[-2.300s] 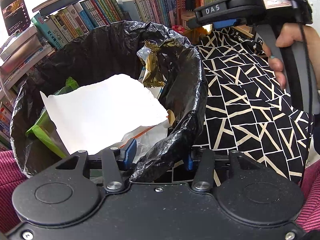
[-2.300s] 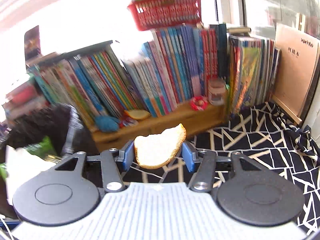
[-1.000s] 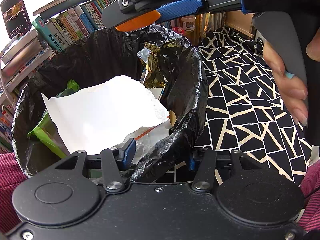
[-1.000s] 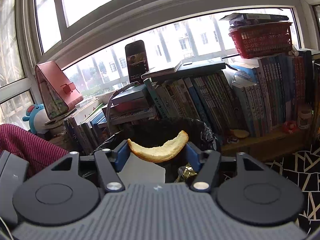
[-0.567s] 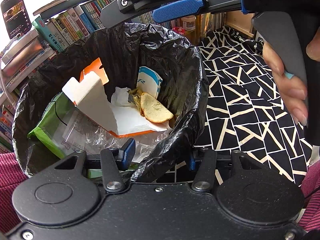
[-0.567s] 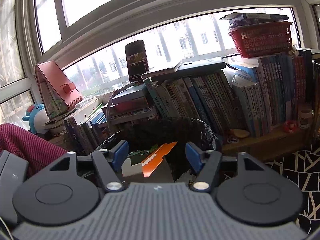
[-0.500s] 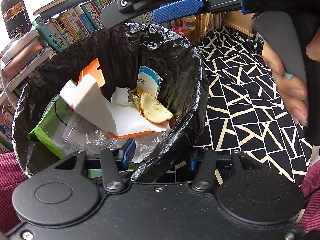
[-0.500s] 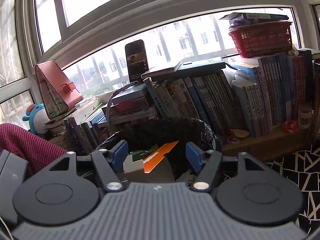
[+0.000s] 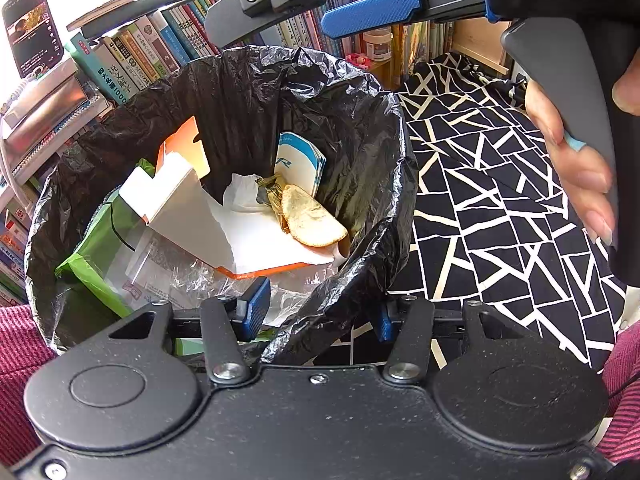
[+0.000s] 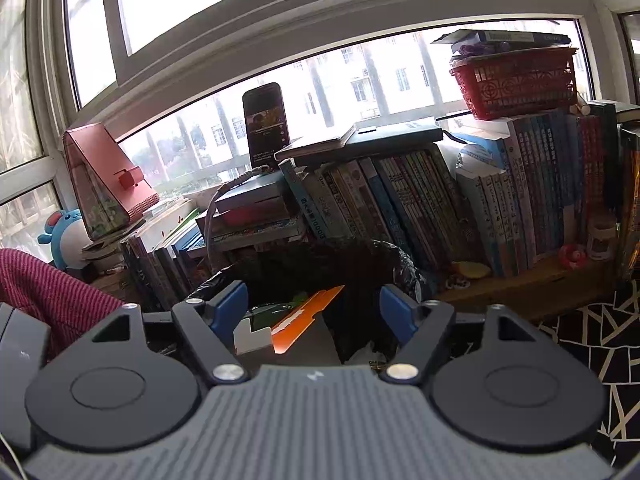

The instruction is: Collect trash

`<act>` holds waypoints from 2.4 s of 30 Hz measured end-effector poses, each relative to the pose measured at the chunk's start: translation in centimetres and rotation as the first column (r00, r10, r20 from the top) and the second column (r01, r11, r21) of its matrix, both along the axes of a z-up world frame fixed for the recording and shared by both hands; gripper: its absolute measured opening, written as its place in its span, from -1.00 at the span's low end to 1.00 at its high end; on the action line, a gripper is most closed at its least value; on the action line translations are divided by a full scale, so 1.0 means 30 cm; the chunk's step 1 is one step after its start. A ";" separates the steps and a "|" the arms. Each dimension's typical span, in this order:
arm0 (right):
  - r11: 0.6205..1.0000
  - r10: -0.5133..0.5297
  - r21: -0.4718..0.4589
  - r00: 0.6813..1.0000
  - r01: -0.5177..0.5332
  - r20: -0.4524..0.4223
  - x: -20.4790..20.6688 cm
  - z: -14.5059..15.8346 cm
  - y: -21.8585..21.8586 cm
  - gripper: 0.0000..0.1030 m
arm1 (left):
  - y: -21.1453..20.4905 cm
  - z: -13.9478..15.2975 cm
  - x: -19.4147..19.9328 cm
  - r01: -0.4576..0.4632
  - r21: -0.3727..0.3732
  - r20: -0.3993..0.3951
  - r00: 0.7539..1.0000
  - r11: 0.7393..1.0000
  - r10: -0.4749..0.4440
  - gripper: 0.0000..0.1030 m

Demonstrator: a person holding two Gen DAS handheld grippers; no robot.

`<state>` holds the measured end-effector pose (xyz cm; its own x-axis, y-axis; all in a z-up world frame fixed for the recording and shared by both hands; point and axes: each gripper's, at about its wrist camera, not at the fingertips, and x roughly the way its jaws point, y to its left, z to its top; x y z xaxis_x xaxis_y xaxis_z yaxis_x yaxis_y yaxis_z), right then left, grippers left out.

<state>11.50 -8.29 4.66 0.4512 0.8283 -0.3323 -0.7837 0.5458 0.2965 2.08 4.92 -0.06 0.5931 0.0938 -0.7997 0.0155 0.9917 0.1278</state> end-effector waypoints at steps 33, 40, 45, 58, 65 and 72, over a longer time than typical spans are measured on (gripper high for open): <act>0.972 -0.231 0.031 0.972 0.232 -0.035 -0.020 0.061 -0.162 1.00 | -0.028 0.124 -0.067 -0.019 -0.059 0.028 0.999 0.998 0.021 0.04; 0.963 -0.264 0.053 0.964 0.266 -0.035 -0.017 0.044 -0.182 1.00 | -0.063 0.189 -0.099 0.003 -0.064 0.034 0.999 0.998 -0.001 0.16; 0.942 -0.334 0.021 0.942 0.335 -0.023 -0.010 0.050 -0.203 1.00 | -0.078 0.240 -0.127 0.022 -0.090 0.061 0.998 0.996 -0.016 0.18; 0.899 -0.426 -0.128 0.905 0.419 -0.026 -0.027 0.042 -0.221 1.00 | -0.115 0.277 -0.099 -0.026 -0.111 0.090 0.995 0.993 0.036 0.37; 0.864 -0.480 -0.213 0.875 0.457 -0.069 0.016 -0.001 -0.234 1.00 | -0.119 0.251 -0.050 -0.074 -0.074 0.076 0.994 0.995 0.079 0.52; 0.859 -0.488 -0.232 0.868 0.457 -0.096 0.044 -0.023 -0.227 1.00 | -0.101 0.231 -0.024 -0.097 -0.070 0.051 0.994 0.993 0.101 0.54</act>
<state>12.81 -15.09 3.96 0.7049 0.4392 -0.5570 -0.3726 0.8975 0.2361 1.37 1.91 6.88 0.6263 0.1013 -0.7730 -0.0883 0.9944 0.0588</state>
